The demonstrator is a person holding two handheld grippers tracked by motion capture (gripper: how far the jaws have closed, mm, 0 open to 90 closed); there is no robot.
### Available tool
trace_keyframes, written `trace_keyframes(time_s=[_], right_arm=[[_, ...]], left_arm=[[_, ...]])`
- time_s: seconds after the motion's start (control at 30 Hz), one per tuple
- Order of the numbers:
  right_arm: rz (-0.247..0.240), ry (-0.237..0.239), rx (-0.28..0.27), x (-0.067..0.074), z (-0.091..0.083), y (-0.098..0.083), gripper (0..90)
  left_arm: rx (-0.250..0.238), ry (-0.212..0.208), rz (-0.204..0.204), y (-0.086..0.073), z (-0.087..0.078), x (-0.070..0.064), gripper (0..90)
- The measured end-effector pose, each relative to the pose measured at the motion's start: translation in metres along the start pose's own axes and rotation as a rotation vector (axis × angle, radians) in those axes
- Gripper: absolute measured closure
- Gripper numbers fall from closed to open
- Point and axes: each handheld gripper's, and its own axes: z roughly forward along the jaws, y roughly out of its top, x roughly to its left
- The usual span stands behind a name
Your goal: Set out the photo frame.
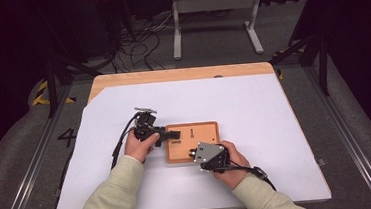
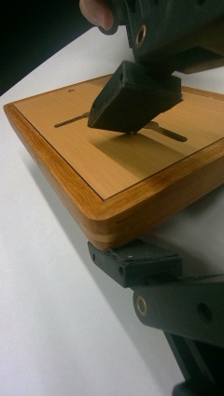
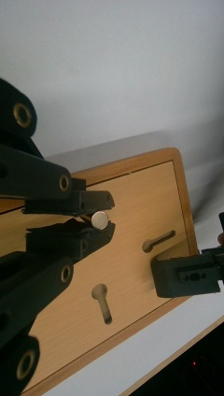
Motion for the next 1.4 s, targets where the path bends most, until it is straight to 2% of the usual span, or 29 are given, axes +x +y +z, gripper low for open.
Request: trace_keyframes(time_s=[0.43, 0.57, 0.63, 0.77, 0.87, 0.93, 0.97, 1.03, 1.07, 1.13, 1.17, 1.2, 1.33, 1.4], right_arm=[[0.008, 0.019, 0.007, -0.001, -0.001, -0.001, 82.4], [0.046, 0.059, 0.027, 0.0, -0.001, -0.002, 68.9], [0.06, 0.07, 0.027, 0.0, -0.002, -0.002, 66.0], [0.133, 0.112, -0.024, -0.008, -0.018, 0.001, 56.4], [0.189, 0.094, -0.069, -0.02, -0.033, 0.003, 55.2], [0.245, 0.07, -0.083, -0.032, -0.042, -0.001, 55.2], [0.245, 0.07, -0.083, -0.032, -0.042, -0.001, 55.2], [0.314, 0.034, -0.079, -0.045, -0.048, -0.01, 55.1], [0.364, 0.017, -0.08, -0.05, -0.051, -0.014, 53.6], [0.497, 0.008, -0.098, -0.061, -0.055, -0.023, 50.9], [0.537, -0.002, -0.099, -0.066, -0.056, -0.029, 51.2], [0.559, -0.021, -0.093, -0.072, -0.055, -0.035, 51.3], [0.595, -0.017, -0.111, -0.08, -0.051, -0.044, 49.0], [0.612, -0.008, -0.122, -0.082, -0.046, -0.048, 44.0]], left_arm=[[-0.011, -0.009, 0.029, 0.0, -0.004, -0.001, 39.2], [-0.011, -0.011, 0.036, 0.0, -0.006, -0.002, 39.9], [-0.011, -0.011, 0.038, 0.0, -0.006, -0.003, 39.9], [-0.011, -0.009, 0.043, 0.0, -0.007, -0.003, 40.1], [-0.014, -0.009, 0.046, 0.0, -0.007, -0.004, 40.2], [-0.014, -0.005, 0.054, 0.0, -0.007, -0.004, 40.2], [-0.014, -0.005, 0.054, 0.0, -0.007, -0.004, 40.2], [-0.013, -0.003, 0.056, 0.0, -0.008, -0.004, 40.2], [-0.014, -0.003, 0.056, 0.0, -0.008, -0.004, 40.1], [-0.014, -0.002, 0.057, 0.0, -0.008, -0.005, 40.1], [-0.013, -0.003, 0.054, 0.0, -0.008, -0.005, 40.1], [-0.013, -0.003, 0.055, 0.0, -0.008, -0.005, 40.1], [-0.013, -0.001, 0.057, 0.0, -0.008, -0.005, 40.1], [-0.015, 0.002, 0.06, 0.0, -0.008, -0.006, 40.1]])
